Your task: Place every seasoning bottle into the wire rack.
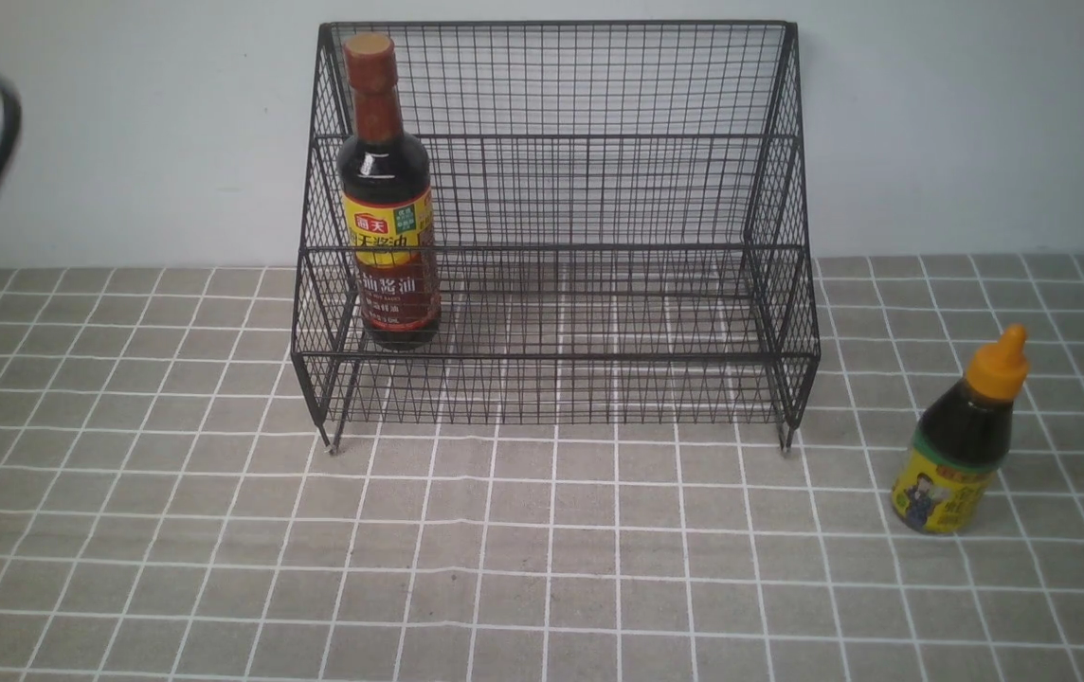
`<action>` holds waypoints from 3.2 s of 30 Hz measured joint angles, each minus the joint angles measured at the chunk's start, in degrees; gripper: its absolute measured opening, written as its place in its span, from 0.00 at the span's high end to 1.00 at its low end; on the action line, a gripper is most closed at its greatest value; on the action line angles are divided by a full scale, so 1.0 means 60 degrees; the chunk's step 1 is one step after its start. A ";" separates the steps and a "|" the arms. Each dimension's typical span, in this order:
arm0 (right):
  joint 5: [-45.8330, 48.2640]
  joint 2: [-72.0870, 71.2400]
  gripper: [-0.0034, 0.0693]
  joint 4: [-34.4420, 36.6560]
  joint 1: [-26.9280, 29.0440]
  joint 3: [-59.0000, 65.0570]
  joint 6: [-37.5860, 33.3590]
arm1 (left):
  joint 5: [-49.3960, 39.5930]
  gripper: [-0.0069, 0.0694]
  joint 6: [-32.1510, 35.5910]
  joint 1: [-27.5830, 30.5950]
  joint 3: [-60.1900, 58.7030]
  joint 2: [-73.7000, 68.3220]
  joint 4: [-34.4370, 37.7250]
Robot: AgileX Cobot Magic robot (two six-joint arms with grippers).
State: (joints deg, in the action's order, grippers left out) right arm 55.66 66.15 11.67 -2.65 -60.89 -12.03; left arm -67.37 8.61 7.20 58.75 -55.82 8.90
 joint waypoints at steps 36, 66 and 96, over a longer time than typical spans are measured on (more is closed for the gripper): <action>0.0598 0.2878 0.53 0.0082 -0.1399 -0.4509 -0.0492 | 0.0006 0.92 0.0047 0.0000 -0.3015 0.3894 -0.0019; -0.0436 0.6906 0.47 0.0076 -0.3085 -0.5619 -0.0125 | -0.0381 0.92 0.0047 0.0000 -0.3015 0.3894 -0.0019; 0.1736 -0.3388 0.96 -0.3432 -0.3085 -0.3755 0.3548 | 0.0728 0.92 0.0084 0.0000 -0.3015 0.3894 0.0020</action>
State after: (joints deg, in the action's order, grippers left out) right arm 66.08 45.82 -8.92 -21.17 -83.41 9.26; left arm -63.00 9.11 7.20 40.67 -32.45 9.02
